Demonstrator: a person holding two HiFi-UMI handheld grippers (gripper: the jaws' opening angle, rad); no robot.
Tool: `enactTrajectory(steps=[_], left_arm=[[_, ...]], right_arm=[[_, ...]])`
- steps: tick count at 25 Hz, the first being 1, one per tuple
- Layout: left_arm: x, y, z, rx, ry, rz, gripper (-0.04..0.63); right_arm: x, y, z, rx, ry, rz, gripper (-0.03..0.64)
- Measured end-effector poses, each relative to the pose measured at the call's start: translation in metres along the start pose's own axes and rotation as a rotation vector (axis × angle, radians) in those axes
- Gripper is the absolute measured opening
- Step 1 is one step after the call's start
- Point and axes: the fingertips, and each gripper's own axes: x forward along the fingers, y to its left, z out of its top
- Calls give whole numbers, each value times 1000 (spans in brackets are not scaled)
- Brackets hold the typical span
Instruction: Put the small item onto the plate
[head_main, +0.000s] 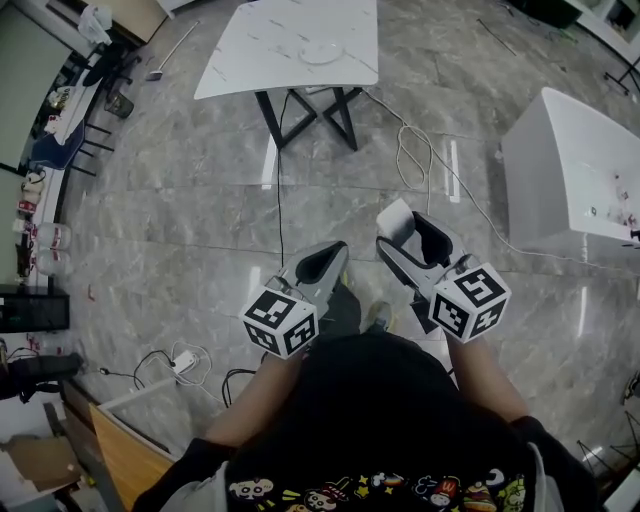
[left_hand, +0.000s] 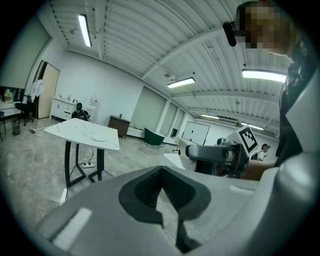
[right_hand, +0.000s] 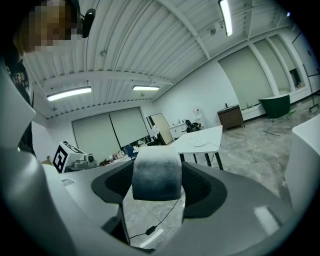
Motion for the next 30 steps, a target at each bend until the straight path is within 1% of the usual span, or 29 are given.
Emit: enactTrajectory(steps=[4, 15, 21, 30], left_arm=[[12, 25, 11, 6, -20, 2, 0], [29, 125, 67, 13, -23, -42, 1], [39, 157, 77, 12, -1, -92, 2], [30, 206, 86, -3, 1, -112, 1]], right_arm=[[23, -10, 6, 0, 0, -12, 331], [115, -22, 44, 4, 3, -71, 331], [150, -27, 56, 17, -5, -108, 331], [192, -17, 61, 25, 10, -142, 330]])
